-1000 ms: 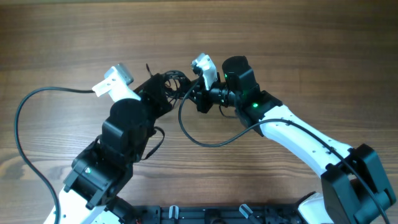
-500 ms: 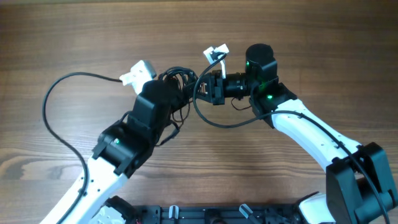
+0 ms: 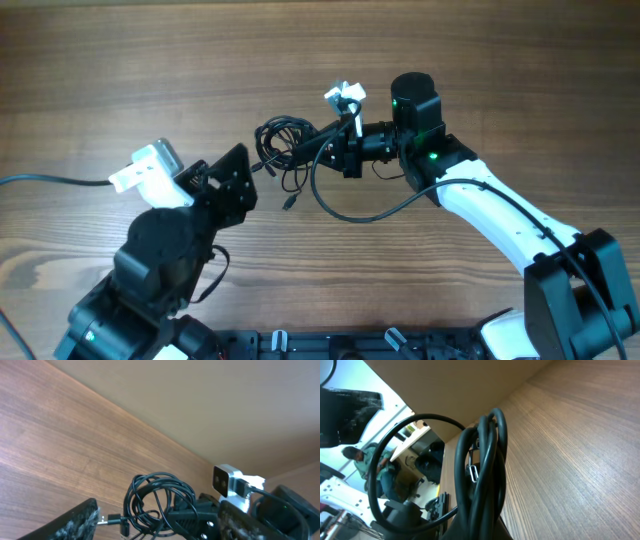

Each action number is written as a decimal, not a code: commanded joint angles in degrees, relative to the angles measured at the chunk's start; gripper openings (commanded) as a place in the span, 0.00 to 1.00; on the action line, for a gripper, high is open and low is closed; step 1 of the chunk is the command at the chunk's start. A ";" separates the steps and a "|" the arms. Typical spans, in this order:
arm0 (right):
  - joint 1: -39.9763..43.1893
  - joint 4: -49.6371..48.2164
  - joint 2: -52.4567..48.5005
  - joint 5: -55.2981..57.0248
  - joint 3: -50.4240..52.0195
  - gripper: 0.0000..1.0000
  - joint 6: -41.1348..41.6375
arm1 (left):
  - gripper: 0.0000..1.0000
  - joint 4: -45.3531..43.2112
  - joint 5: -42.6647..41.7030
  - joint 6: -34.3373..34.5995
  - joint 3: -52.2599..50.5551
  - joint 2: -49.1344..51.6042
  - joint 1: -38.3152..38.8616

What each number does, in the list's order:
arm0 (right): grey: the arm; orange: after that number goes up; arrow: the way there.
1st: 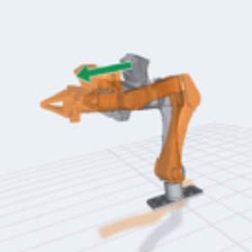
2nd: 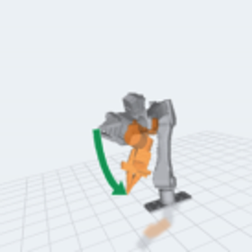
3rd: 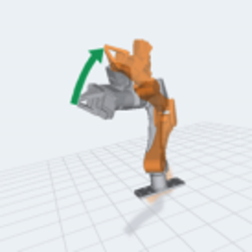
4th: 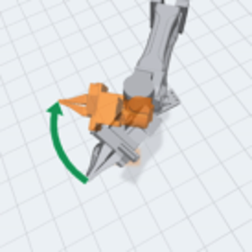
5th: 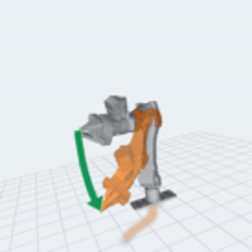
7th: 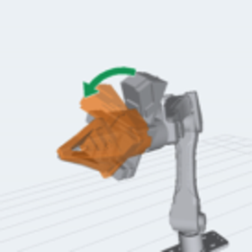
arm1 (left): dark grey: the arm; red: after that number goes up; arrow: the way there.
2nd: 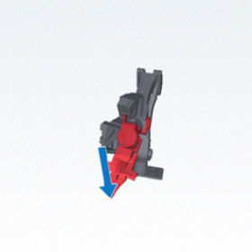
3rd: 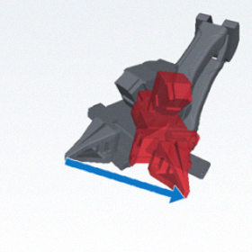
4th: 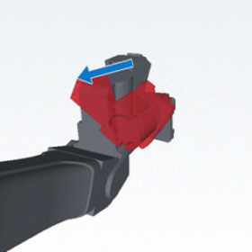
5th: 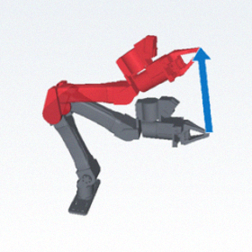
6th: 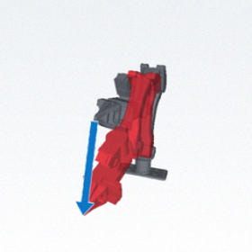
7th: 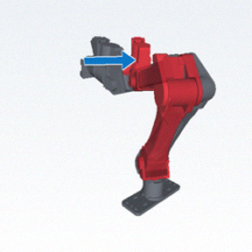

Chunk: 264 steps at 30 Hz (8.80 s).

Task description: Untangle cables

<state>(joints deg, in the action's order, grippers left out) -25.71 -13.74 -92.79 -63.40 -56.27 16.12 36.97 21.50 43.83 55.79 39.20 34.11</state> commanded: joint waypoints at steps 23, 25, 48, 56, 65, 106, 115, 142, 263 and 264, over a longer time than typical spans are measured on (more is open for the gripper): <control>4.28 -0.85 -0.33 5.88 -0.33 0.04 2.34 | 0.21 8.35 -15.89 6.54 0.09 17.77 -0.22; 4.37 -0.94 -0.33 2.60 -0.33 0.04 2.01 | 0.25 7.87 -13.05 6.58 0.11 18.36 -0.26; 4.35 -0.37 -0.33 -10.23 -0.33 0.04 -4.00 | 0.17 -0.33 -32.00 10.38 0.11 30.16 -11.13; 4.37 -0.42 -0.33 -9.99 -0.33 0.04 -4.02 | 0.19 1.29 -37.66 10.36 0.11 30.47 -11.08; 4.42 -3.23 -0.33 -10.03 -0.33 0.04 -0.83 | 0.20 4.52 -37.97 5.79 0.04 33.94 -9.05; 19.67 -25.88 -0.37 -20.55 -0.33 0.04 24.57 | 0.59 -16.02 -55.01 -4.46 0.04 39.47 -12.44; 19.67 -25.86 -0.37 -20.55 -0.33 0.04 24.57 | 0.60 -19.43 -56.59 -4.66 0.04 39.47 -11.69; 28.20 -41.07 -0.37 -13.42 -0.35 0.04 42.53 | 0.47 0.90 -33.00 1.77 0.04 56.39 -17.53; 5.95 13.51 -0.66 25.53 -0.24 0.77 -20.24 | 0.04 -29.59 -58.66 17.03 0.07 43.17 -18.91; 5.68 12.85 -0.66 27.74 -0.26 0.72 -20.22 | 0.04 -29.35 -60.24 15.30 0.07 43.17 -18.91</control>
<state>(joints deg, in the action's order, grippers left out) -19.14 0.54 -94.04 -43.83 -56.27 -1.50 7.73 -32.34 63.26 55.53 83.70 15.51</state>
